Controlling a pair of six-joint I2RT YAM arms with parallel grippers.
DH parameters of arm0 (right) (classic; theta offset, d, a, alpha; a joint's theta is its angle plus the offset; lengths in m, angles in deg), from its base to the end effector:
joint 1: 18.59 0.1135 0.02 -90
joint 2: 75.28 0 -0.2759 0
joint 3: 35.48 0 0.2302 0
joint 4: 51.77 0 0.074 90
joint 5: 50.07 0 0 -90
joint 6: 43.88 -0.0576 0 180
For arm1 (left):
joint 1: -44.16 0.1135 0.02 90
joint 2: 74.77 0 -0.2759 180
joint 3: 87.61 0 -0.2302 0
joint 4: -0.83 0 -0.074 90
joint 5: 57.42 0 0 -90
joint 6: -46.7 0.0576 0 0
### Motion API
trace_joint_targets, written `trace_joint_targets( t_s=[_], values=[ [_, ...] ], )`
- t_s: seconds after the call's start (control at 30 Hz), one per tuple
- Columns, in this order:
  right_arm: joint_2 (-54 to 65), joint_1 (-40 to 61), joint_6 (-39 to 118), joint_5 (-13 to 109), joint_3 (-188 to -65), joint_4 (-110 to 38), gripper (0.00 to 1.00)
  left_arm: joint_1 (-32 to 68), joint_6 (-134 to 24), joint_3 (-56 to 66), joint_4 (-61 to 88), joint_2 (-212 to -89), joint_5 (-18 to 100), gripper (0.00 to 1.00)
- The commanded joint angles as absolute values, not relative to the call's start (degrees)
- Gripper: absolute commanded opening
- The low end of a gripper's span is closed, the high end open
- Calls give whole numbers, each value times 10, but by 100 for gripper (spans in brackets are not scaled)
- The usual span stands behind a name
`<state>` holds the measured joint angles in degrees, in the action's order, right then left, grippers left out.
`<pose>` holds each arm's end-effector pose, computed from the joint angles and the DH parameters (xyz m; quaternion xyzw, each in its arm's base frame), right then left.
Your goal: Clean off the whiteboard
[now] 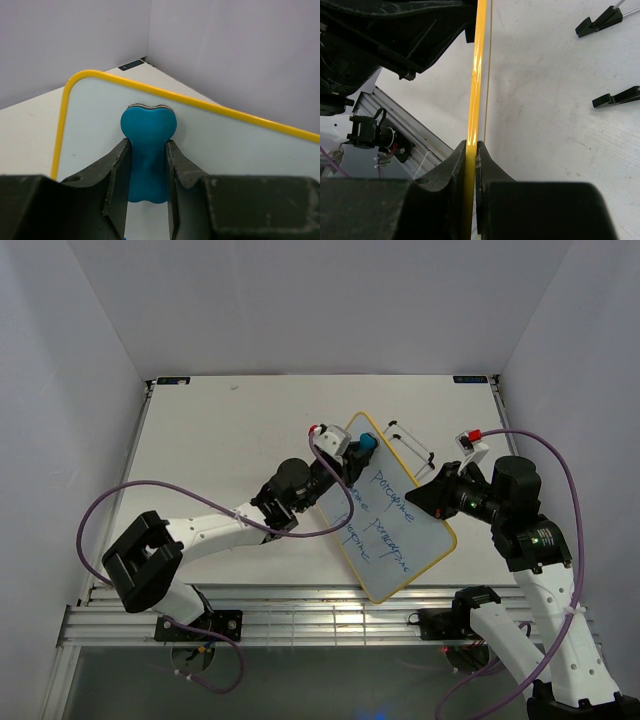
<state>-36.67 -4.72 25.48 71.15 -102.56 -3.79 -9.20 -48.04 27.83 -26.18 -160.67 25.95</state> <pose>0.1122 0.0585 0.3542 -0.1086 0.7944 0.3747 0.4656 0.2114 -0.2731 0.3179 0.2368 0.6284 -0.3254 0.6657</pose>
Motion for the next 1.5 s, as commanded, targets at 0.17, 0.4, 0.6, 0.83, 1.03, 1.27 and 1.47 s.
trace_joint_targets(
  t_s=[0.17,0.4,0.6,0.83,1.03,1.27,1.47],
  values=[
    [-393,-33,257,862,-1063,-140,8,-92,-481,226,-180,-1629,296,0],
    [-399,-33,273,859,-1068,-130,8,-16,-491,225,-161,-1634,361,0],
    [-399,-33,255,863,-1056,-155,8,-23,-506,222,-148,-1652,405,0],
    [-385,-33,232,862,-1048,-194,8,-121,-503,232,-144,-1627,386,0],
    [-384,-33,200,821,-1044,-232,8,-227,-520,272,-145,-1591,312,0],
    [-389,-33,147,800,-1033,-294,8,-291,-558,318,-142,-1565,213,0],
    [-390,-33,147,801,-1046,-280,8,-255,-540,321,-107,-1533,133,0]
  ],
)
